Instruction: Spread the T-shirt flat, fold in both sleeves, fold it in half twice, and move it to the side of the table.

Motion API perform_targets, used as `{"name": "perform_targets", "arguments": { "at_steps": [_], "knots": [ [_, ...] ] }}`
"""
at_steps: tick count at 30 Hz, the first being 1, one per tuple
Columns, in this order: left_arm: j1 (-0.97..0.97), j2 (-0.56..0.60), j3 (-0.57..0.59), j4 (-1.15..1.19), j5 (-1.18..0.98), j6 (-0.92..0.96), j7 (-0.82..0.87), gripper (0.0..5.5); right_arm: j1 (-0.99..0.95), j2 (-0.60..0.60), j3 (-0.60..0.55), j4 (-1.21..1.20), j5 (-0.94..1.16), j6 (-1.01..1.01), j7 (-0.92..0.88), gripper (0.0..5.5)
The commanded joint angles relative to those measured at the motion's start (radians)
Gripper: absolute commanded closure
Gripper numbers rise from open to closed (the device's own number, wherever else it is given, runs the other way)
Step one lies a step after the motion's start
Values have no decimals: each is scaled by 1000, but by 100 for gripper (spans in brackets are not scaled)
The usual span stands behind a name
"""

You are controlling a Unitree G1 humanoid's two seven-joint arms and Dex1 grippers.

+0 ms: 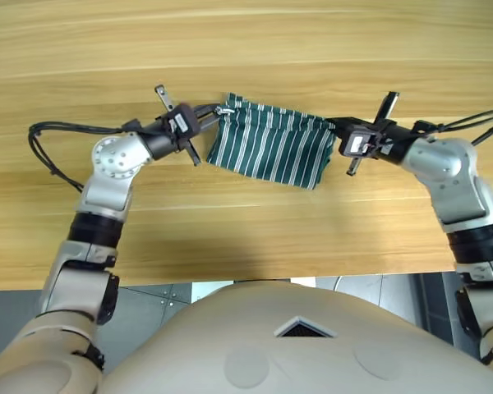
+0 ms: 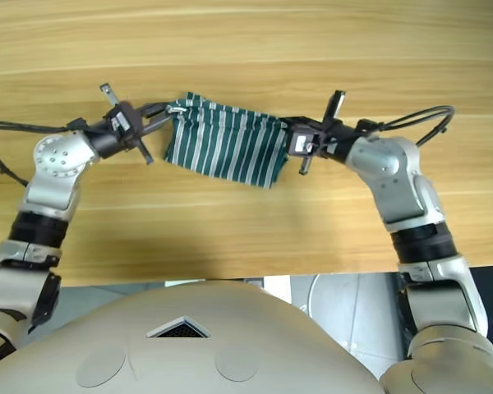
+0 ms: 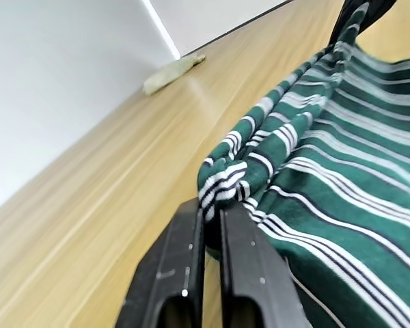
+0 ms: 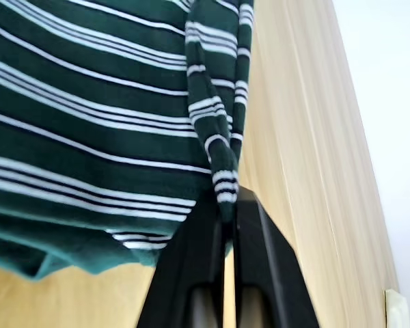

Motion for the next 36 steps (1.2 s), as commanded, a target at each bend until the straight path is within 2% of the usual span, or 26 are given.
{"name": "perform_targets", "arguments": {
  "at_steps": [1,6,8,9,13,17,19,24,28,30,32,34,36],
  "knots": [
    [-111,-66,-6,197,50,32,37,535,-96,56,46,154,-69,5,-48,550],
    [-273,-160,8,552,82,55,61,535,-168,119,107,359,-126,-29,-107,550],
    [-338,-191,30,693,79,69,70,535,-176,130,124,411,-136,-47,-120,510],
    [-366,-202,40,745,78,72,79,500,-175,131,132,426,-140,-55,-125,489],
    [-430,-230,75,854,78,69,86,435,-177,148,115,473,-102,-60,-144,425],
    [-476,-243,163,903,17,122,52,371,-206,196,2,559,80,-57,-111,361],
    [-513,-244,245,922,-48,207,55,339,-259,243,-110,679,239,-33,-58,328],
    [-592,-238,511,937,-288,449,-52,335,-438,320,-391,1024,540,106,16,244],
    [-617,-207,684,931,-442,543,-110,335,-502,315,-514,1148,632,190,13,167],
    [-623,-191,768,924,-509,523,-100,335,-523,310,-577,1179,675,225,-15,130],
    [-606,-193,780,898,-514,454,-156,335,-538,308,-630,1175,721,234,21,101],
    [-568,-206,753,852,-487,340,-263,335,-535,323,-616,1126,699,139,44,67],
    [-511,-221,718,789,-455,181,-382,353,-523,358,-560,1041,640,-6,41,61]
  ]
}}
